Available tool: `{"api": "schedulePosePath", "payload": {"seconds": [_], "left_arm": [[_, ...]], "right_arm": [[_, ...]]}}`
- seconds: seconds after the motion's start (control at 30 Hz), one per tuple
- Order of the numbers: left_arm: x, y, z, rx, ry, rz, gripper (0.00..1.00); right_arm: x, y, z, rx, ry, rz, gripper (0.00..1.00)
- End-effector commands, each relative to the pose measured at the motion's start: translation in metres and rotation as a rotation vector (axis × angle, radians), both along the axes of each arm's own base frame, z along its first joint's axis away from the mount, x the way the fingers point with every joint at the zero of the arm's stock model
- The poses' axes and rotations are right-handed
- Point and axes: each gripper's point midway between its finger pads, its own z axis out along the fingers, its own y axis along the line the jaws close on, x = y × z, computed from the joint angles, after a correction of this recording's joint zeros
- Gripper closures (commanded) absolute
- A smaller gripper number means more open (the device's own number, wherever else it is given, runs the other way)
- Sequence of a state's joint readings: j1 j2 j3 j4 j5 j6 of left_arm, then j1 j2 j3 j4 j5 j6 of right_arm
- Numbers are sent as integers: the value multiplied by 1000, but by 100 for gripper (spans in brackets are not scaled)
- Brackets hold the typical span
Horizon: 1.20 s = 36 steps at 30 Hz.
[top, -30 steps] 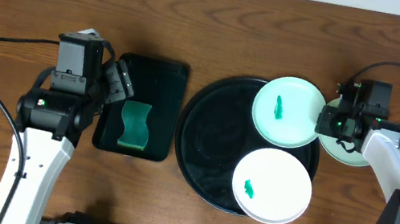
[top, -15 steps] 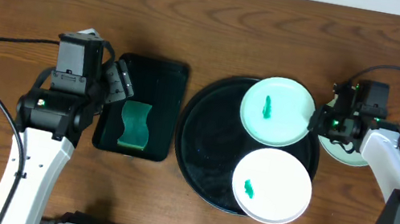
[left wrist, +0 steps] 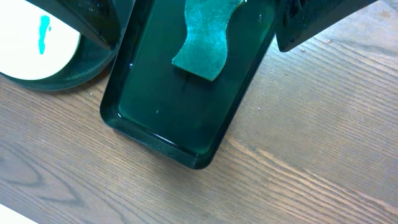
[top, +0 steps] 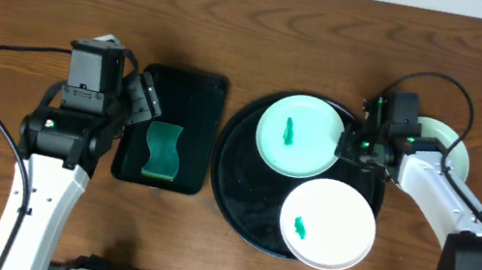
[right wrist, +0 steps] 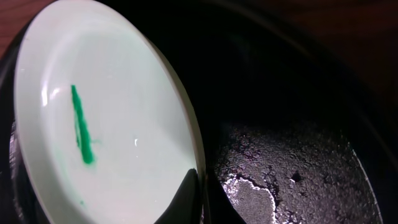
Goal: Clean dirty plates on tray and stack at the side
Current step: 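Move the right gripper to the rim of the pale green plate on the tray, then grip the plate rim with the right gripper and tilt it up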
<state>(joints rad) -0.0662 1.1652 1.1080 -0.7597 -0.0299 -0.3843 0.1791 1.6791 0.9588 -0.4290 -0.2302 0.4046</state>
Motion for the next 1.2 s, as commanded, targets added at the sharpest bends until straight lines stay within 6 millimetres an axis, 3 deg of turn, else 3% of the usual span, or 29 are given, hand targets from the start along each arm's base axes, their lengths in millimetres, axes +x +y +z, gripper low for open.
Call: {"api": "schedulePosePath", "payload": {"seconds": [0.0,0.27,0.77,1.17], "left_arm": [[2,3,5,12,-9,2,20],[2,3,5,12,-9,2,20],[2,3,5,12,-9,2,20],[2,3,5,12,-9,2,20]], "right_arm": [[-1,-6,-8,-63,14,-77,99],[-2,0,-8,-89,6,-55,99],[4,10,-4,-158,-85,154,99],[2,16,-4,-160,-89,176,99]]}}
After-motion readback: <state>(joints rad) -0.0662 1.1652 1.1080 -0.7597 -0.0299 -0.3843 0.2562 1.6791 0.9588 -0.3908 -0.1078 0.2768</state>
